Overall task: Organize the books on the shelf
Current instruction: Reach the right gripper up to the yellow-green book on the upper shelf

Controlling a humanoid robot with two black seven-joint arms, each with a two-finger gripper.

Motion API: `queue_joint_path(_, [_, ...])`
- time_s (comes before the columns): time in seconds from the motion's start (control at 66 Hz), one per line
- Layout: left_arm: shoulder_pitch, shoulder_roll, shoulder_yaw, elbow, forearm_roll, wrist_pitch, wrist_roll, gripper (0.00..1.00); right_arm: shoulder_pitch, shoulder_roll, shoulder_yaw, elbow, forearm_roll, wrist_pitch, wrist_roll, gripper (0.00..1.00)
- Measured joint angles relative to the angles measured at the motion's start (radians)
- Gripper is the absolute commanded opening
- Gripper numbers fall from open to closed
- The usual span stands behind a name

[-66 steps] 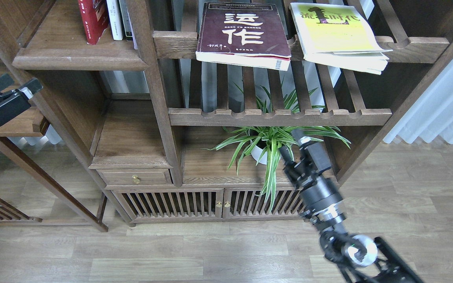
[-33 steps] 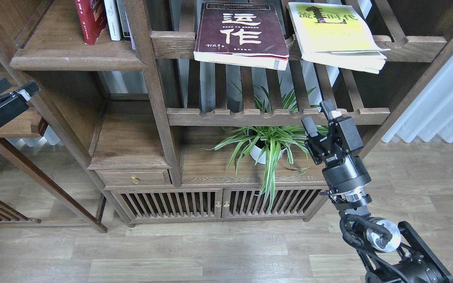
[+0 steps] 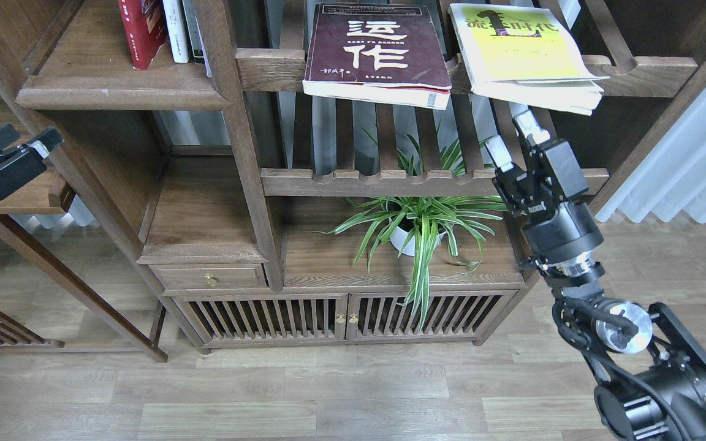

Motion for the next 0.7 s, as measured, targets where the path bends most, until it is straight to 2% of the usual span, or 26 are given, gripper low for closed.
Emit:
queue_joint_path(0.121, [-0.003, 0.0, -0.001, 0.0, 0.0, 0.0, 0.0, 1.0, 0.047, 0.0, 0.009, -0.025, 0.0, -0.031, 0.003, 0.99])
queue_joint_path(0.697, [-0.005, -0.006, -0.009, 0.002, 0.0, 0.0, 0.0, 1.0, 0.062, -0.026, 0.071, -0.077, -0.001, -0.036, 0.003, 0.99])
